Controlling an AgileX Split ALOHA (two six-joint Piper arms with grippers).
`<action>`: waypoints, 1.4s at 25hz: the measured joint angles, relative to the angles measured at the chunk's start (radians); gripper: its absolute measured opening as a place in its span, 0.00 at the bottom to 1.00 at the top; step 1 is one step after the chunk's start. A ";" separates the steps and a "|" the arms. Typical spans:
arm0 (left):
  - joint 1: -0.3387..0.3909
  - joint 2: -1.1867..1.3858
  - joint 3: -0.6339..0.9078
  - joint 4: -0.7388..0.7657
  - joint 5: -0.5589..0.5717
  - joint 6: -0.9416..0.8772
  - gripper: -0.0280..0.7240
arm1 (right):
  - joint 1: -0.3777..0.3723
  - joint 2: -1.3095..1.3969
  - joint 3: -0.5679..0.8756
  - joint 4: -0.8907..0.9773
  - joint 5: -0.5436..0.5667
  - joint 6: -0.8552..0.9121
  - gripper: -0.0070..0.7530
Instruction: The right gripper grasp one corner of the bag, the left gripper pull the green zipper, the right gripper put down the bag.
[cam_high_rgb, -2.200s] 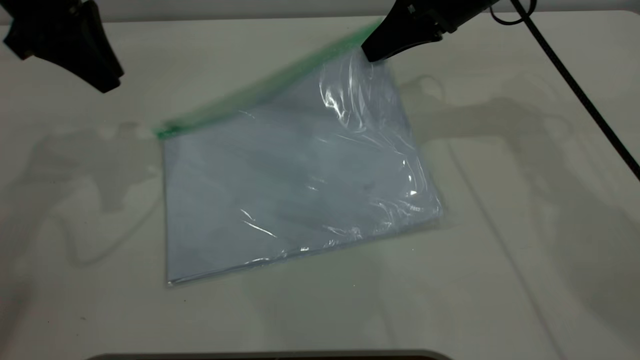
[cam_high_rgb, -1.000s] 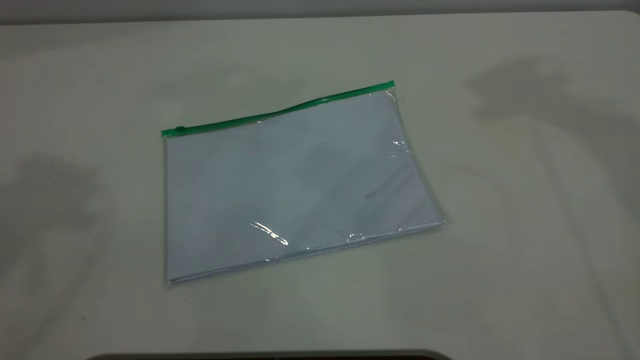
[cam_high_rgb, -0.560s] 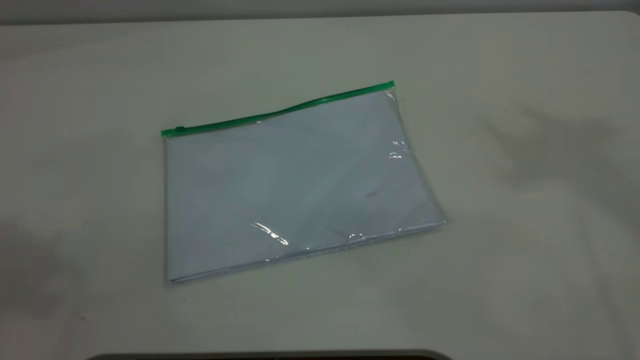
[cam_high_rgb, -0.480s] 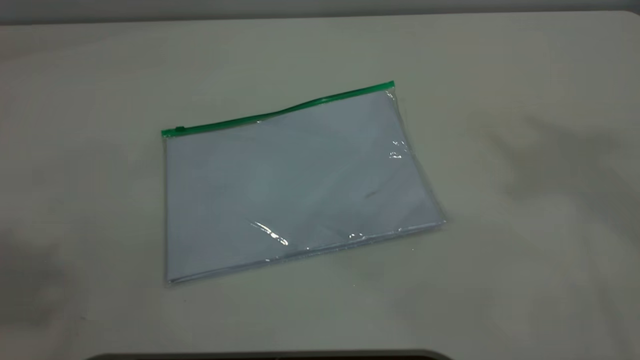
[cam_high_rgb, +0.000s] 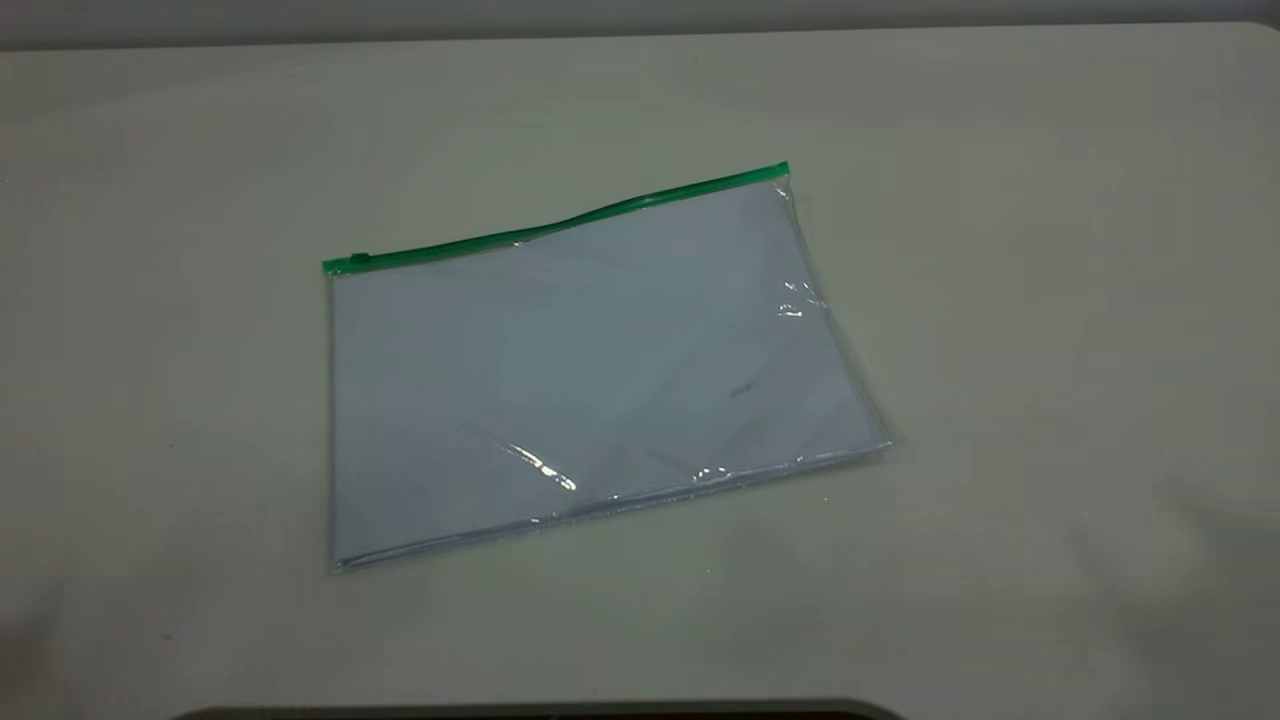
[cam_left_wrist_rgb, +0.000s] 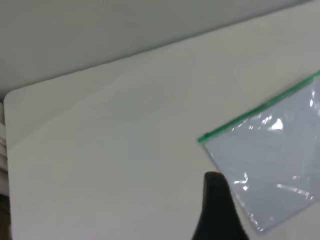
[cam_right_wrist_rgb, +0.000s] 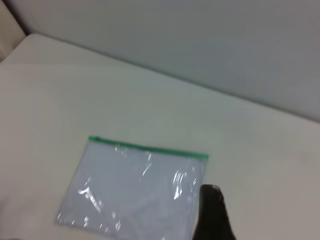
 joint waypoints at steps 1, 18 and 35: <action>0.000 -0.017 0.000 0.000 0.000 -0.024 0.80 | 0.000 -0.044 0.042 0.006 0.000 -0.002 0.77; 0.000 -0.699 0.621 0.001 0.000 -0.075 0.80 | 0.000 -0.787 0.687 0.022 0.000 -0.020 0.77; 0.000 -0.845 0.925 0.070 -0.025 -0.124 0.80 | 0.000 -0.993 0.807 -0.192 0.000 0.083 0.77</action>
